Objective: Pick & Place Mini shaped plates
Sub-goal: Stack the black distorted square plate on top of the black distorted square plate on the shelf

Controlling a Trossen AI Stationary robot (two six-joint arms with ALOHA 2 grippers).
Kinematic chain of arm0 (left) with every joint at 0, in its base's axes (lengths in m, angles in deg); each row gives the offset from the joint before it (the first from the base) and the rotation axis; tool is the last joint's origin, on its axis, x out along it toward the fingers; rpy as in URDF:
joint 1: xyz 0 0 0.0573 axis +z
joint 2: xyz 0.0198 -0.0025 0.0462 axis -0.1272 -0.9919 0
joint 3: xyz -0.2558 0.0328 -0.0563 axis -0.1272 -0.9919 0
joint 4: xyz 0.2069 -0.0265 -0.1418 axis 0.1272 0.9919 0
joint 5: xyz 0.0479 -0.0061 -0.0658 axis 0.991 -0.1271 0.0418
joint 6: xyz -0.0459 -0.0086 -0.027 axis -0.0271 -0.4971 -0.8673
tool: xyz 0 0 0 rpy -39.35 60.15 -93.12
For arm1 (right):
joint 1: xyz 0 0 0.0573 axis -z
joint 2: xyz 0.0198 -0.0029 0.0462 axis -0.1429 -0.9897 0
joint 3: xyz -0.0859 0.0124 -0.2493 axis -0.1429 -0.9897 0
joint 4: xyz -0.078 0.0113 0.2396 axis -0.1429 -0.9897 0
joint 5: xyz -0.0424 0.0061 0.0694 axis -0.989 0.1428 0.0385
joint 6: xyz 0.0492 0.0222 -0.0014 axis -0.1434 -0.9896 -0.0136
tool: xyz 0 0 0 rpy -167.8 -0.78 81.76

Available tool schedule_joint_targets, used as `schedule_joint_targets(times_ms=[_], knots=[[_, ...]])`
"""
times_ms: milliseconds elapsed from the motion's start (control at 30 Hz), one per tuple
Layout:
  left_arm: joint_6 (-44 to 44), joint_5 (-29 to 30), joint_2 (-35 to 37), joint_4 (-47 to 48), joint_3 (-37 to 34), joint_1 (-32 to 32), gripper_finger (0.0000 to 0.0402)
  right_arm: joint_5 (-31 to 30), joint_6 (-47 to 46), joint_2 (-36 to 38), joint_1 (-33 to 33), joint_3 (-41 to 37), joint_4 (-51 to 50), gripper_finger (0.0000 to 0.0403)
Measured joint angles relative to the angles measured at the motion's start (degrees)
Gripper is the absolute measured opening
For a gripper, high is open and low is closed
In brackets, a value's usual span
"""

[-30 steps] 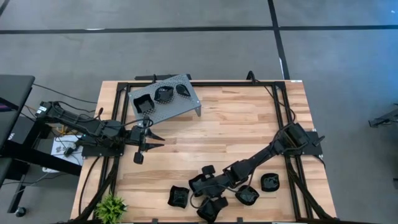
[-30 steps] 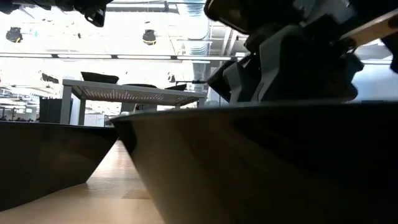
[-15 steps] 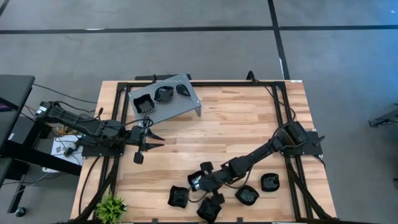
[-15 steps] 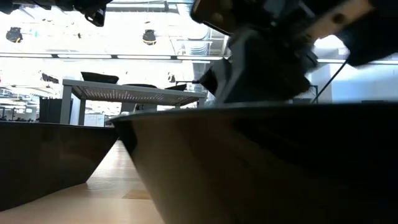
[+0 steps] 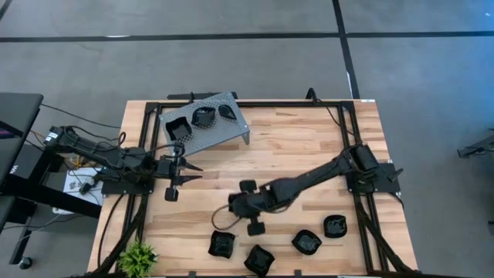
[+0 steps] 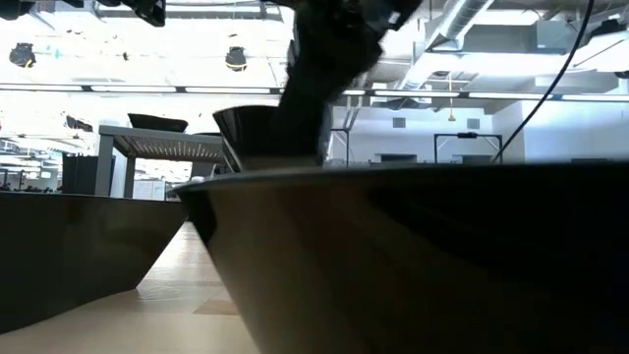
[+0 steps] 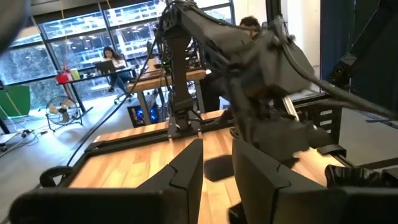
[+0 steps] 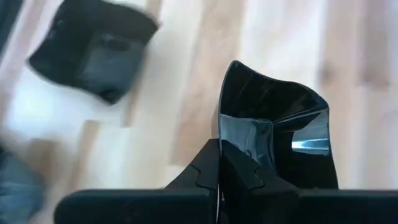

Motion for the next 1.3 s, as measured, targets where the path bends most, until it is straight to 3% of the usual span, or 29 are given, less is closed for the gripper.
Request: schedule_joint_targets(times_ms=[333,533,733,900,1067,1300], knots=[[2.72,0.01,0.04,-1.21,0.0,0.0,0.0088,-9.12,20.43,0.0,5.72,8.96,-3.66,0.0001],[7.25,0.32,1.2,-4.04,1.73,0.0,0.0088,-9.52,31.13,-0.17,12.31,9.3,13.75,0.0001],[16.72,4.16,4.34,-4.55,4.97,-0.04,0.0088,-5.88,43.38,-0.28,17.53,9.14,25.71,0.0001],[21.15,8.64,6.31,-5.01,6.43,0.0,0.0088,5.26,45.79,-1.93,20.79,9.63,35.77,0.0],[21.27,8.83,6.52,-4.89,6.43,-0.02,0.0088,6.09,53.25,-6.23,23.63,12.93,39.33,0.0],[21.27,8.83,6.56,-5.06,6.43,0.0,0.0088,7.21,54.09,-15.6,27.16,22.66,39.05,0.0]])
